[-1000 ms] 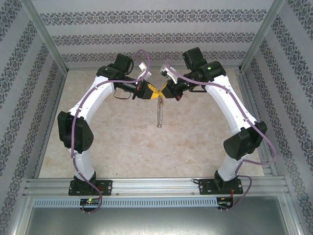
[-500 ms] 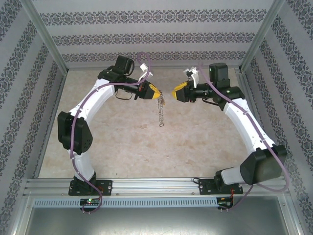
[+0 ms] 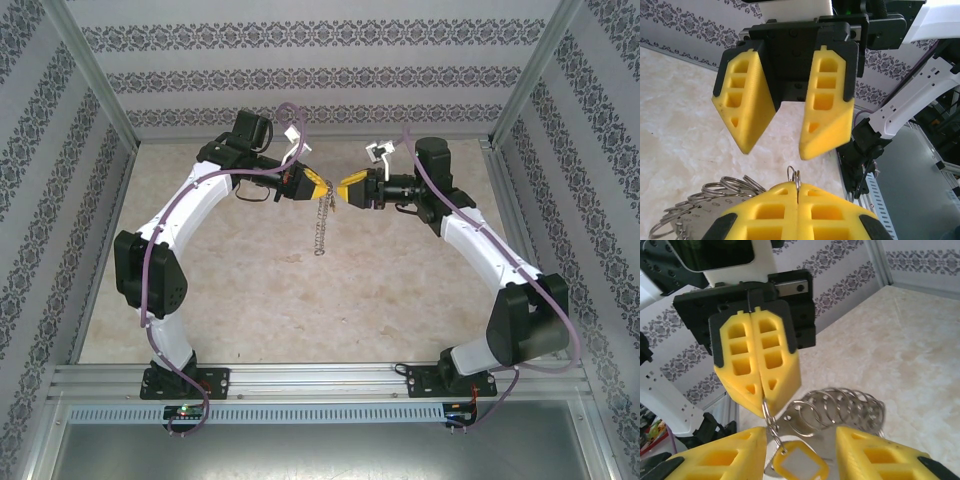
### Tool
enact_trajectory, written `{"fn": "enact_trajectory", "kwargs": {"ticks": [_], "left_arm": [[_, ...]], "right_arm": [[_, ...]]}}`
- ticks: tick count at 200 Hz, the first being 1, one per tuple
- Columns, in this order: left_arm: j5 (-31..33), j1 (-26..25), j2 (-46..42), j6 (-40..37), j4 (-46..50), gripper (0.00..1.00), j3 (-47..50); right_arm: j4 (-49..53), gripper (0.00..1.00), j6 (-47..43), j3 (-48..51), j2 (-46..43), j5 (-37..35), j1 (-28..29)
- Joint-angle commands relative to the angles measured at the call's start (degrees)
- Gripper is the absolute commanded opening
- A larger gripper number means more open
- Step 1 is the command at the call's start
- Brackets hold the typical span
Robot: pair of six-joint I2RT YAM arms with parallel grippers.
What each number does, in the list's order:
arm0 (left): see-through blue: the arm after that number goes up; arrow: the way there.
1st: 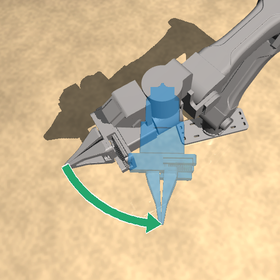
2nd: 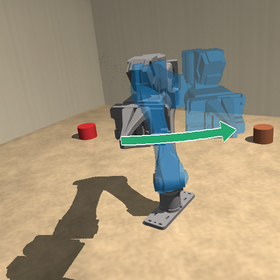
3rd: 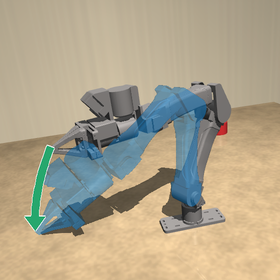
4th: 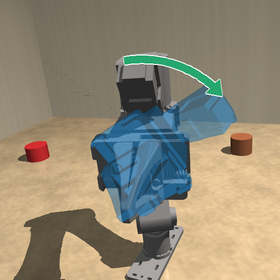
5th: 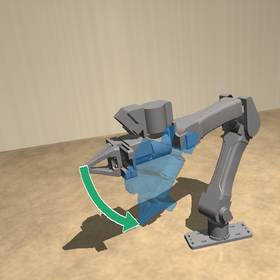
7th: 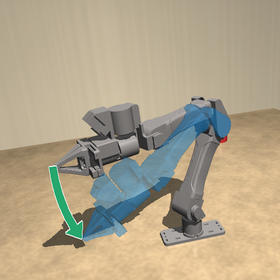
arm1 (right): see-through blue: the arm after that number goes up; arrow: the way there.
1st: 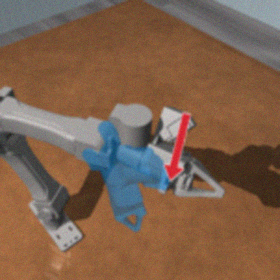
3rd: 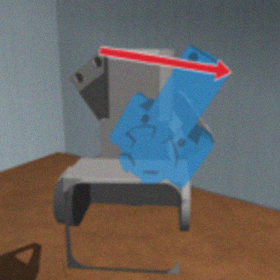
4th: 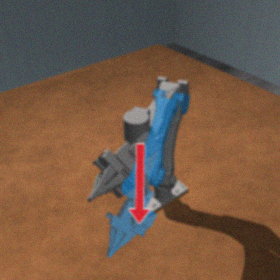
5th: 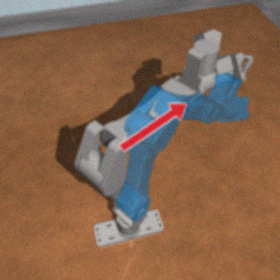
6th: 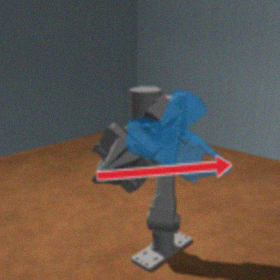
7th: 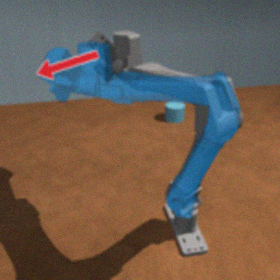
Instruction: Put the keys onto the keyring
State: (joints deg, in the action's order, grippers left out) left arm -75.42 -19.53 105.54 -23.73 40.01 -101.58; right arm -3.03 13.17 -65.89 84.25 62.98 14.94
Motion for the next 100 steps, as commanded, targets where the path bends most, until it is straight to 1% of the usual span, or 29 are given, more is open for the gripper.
{"fn": "enact_trajectory", "kwargs": {"ticks": [1, 21, 48, 74, 94, 100], "left_arm": [[-1.9, -0.6, -1.8, 0.4, -2.1, 0.0, -0.5], [-1.7, -0.6, -1.8, 0.5, -2.1, 0.0, -0.7], [-1.6, -0.6, -1.7, 0.4, -2.1, 0.0, -0.8], [-1.4, -0.5, -1.7, 0.4, -2.1, 0.0, -0.8], [-1.2, -0.6, -1.7, 0.4, -2.3, 0.0, -0.8], [-1.1, -0.5, -1.8, 0.5, -2.4, 0.0, -0.9]], "right_arm": [[-3.0, 0.39, 0.9, -1.4, 1.6, 3.1, 0.9], [-3.0, 0.38, 0.7, -1.4, 2.1, 3.6, 1.3], [-2.3, 0.32, 0.2, -1.0, 2.2, 4.0, 1.3], [-2.3, 0.17, 0.2, -0.8, 2.3, 4.0, 1.3], [-2.1, 0.02, 0.0, -0.7, 2.2, 4.2, 1.2], [-1.9, 0.0, 0.0, -0.6, 2.1, 4.1, 1.2]]}}
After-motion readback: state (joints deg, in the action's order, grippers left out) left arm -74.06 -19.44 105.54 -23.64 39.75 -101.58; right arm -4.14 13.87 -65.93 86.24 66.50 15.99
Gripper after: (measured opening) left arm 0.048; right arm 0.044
